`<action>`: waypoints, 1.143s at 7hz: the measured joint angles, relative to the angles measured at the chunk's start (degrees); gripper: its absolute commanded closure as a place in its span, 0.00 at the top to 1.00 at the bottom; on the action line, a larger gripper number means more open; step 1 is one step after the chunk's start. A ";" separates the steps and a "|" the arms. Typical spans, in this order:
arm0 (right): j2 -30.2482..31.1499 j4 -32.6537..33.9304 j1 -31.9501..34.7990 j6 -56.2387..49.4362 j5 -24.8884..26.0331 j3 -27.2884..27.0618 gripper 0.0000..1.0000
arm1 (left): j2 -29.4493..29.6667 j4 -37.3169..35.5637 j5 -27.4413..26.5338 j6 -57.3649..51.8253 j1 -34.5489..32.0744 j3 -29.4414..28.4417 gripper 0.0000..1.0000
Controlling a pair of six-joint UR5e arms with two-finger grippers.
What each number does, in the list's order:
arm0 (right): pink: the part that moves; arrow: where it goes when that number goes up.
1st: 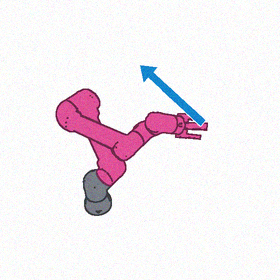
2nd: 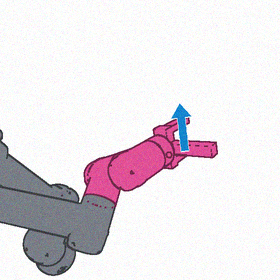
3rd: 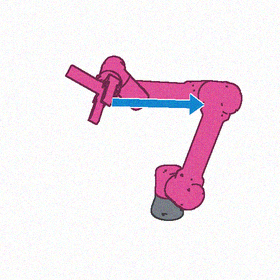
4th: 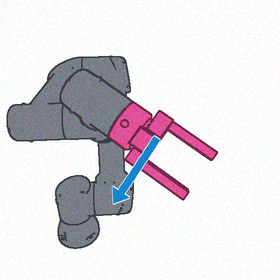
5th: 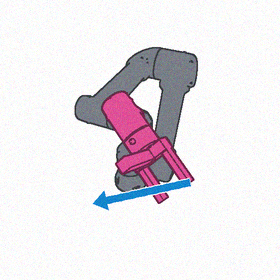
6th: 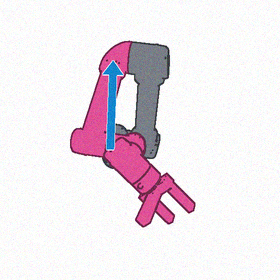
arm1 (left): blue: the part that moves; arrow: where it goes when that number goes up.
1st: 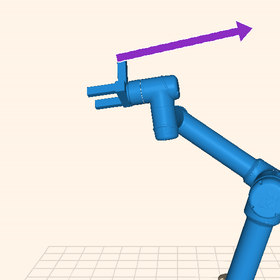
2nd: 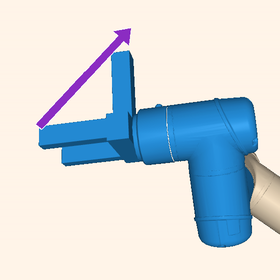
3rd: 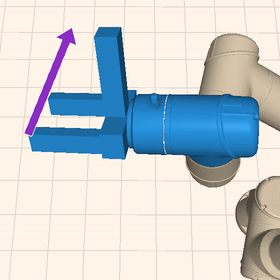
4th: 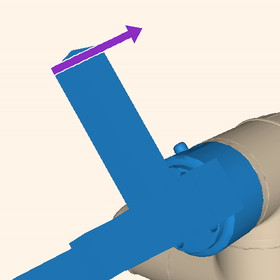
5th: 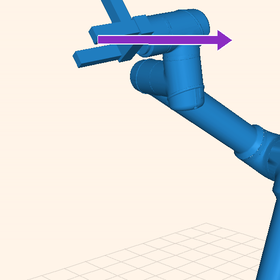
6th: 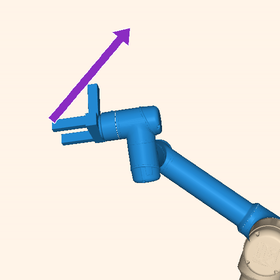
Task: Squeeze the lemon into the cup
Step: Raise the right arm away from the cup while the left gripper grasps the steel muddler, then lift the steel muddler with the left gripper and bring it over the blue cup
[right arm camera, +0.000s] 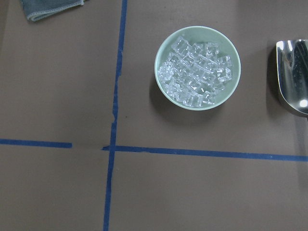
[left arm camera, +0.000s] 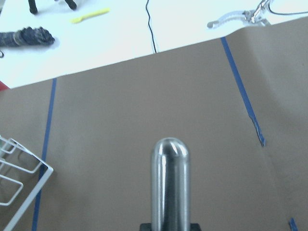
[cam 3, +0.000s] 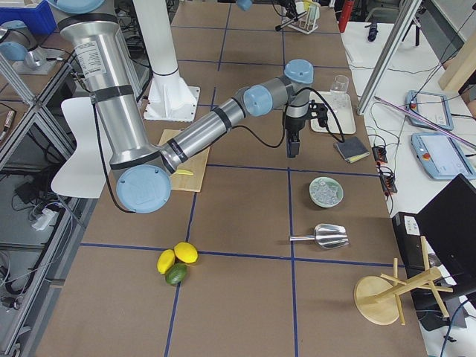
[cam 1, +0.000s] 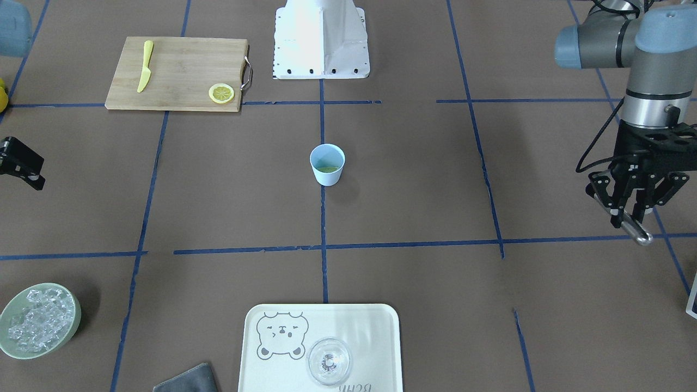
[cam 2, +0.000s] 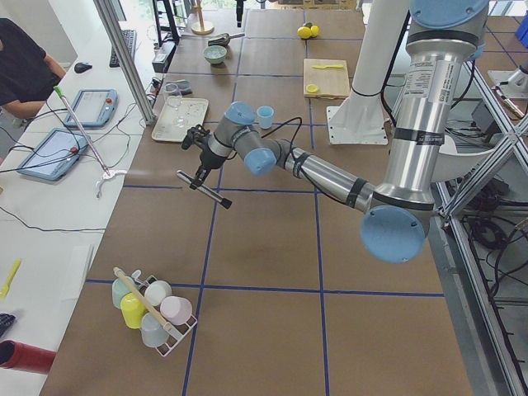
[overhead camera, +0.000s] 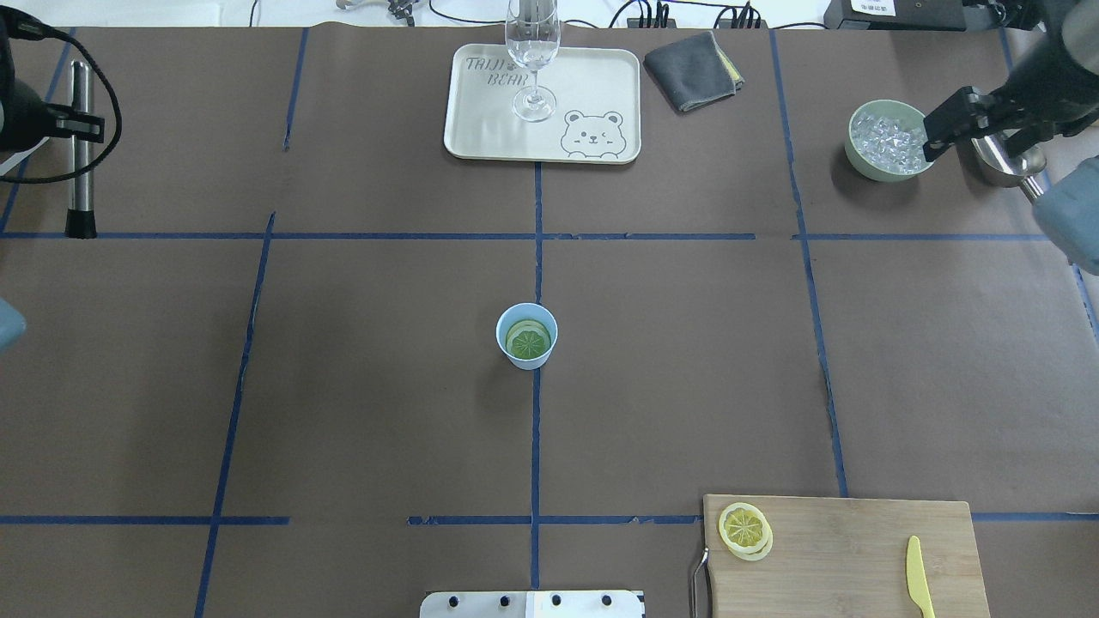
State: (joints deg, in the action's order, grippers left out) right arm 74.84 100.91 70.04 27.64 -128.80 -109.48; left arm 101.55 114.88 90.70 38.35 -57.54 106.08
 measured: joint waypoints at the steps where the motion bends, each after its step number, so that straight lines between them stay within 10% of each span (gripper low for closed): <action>1: 2.49 0.00 1.57 -2.71 -1.48 -0.63 1.00 | 3.28 -0.04 -2.78 0.01 0.92 1.33 0.00; 8: 14.40 -0.01 10.93 -16.39 -3.87 -1.03 1.00 | 12.87 0.76 -7.80 10.46 10.70 14.99 0.00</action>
State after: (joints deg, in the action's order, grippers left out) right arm 89.24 100.90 80.97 11.25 -132.67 -110.51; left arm 114.42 115.64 82.90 48.82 -46.83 121.07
